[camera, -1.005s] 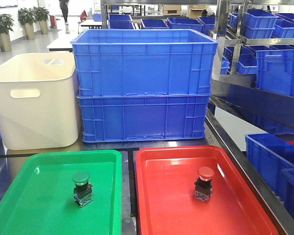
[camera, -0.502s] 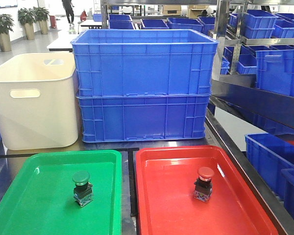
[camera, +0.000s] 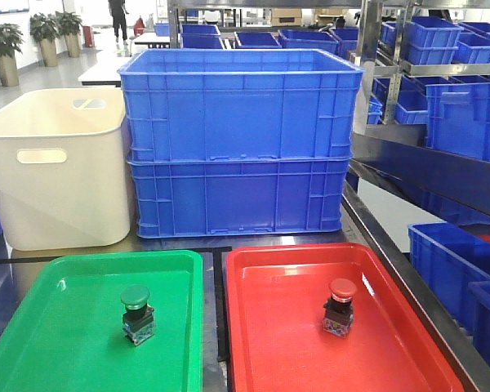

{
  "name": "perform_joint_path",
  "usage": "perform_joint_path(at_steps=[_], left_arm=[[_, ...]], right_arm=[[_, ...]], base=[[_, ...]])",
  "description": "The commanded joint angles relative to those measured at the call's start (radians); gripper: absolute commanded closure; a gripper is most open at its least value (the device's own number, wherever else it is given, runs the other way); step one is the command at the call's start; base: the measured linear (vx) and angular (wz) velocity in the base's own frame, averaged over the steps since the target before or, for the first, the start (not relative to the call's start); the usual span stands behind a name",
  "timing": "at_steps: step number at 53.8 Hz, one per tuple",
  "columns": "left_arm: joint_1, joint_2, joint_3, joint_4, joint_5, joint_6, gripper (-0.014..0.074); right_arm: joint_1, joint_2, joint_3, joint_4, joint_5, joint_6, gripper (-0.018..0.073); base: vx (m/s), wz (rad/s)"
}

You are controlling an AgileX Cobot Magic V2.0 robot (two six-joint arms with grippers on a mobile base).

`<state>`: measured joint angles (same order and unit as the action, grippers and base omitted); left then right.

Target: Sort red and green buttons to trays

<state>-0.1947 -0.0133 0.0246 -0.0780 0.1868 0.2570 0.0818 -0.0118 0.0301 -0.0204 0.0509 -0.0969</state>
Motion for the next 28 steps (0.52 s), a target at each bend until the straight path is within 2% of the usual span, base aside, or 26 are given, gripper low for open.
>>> perform_joint_path(at_steps=[1, 28], left_arm=[[0.000, -0.002, -0.029, -0.003, -0.076, -0.003, 0.0601], [0.000, -0.002, -0.029, -0.003, -0.074, -0.003, 0.0601]], right_arm=[[-0.006, -0.005, 0.013, -0.010, -0.077, -0.003, 0.0568], [-0.003, -0.005, 0.013, -0.010, -0.077, -0.003, 0.0568]], base=[[0.00, 0.00], [0.00, 0.00]])
